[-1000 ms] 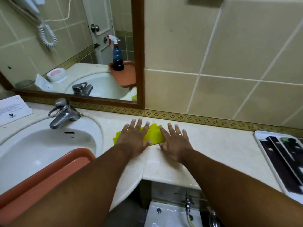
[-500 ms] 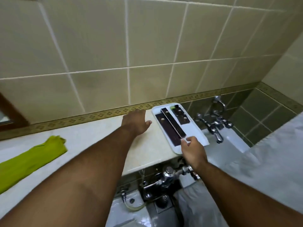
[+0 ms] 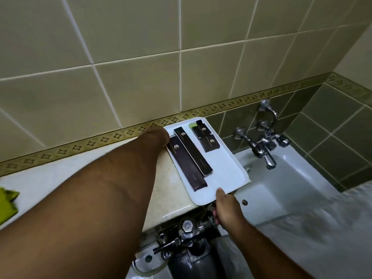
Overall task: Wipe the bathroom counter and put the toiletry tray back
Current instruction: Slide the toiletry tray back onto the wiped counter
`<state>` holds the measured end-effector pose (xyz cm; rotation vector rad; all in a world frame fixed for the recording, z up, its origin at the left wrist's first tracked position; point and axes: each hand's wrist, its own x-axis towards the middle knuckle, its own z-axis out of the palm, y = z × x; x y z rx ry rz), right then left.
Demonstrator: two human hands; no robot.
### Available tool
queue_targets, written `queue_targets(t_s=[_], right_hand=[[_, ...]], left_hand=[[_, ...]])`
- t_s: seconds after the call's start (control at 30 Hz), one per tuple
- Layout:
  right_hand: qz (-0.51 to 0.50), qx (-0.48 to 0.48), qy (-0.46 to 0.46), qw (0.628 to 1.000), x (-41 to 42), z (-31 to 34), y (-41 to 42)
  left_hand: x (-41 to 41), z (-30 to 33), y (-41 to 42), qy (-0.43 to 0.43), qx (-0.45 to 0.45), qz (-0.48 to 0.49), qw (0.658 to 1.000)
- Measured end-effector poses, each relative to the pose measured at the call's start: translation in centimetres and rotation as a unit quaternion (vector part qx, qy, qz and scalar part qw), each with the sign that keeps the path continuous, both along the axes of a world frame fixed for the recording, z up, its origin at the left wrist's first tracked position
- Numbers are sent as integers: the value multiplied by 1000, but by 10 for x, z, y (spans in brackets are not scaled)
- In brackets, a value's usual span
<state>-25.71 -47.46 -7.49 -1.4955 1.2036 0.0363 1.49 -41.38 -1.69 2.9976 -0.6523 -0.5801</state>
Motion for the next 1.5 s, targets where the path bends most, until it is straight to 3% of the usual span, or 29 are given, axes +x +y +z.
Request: queue_targets(t_s=[0.13,0.27,0.33,0.4,0.5,0.8,1.3,1.5], right_hand=[[26,-57,6,998,2,-6,-8],[61,-184,2,981,-17,2,-15],[96,-234,9,968,-27,10,-19],[158,-280,25,947,-31,21,-24],[258,-338,51,904,-19,37,-30],[431,-404,101,800,65,63,42],[482,-505,126,705,181,38,120],[467,-538,127,690,207,26,128]], left_hand=[[10,-11,7,23,-69,36,997],[-11,-14,45,61,-186,115,974],[-32,-11,75,101,-261,186,942],[-53,0,112,180,-333,264,887],[-83,18,169,276,-380,322,822],[-118,33,308,301,-293,434,796],[-83,8,373,256,-193,479,817],[-58,-5,381,305,-162,471,812]])
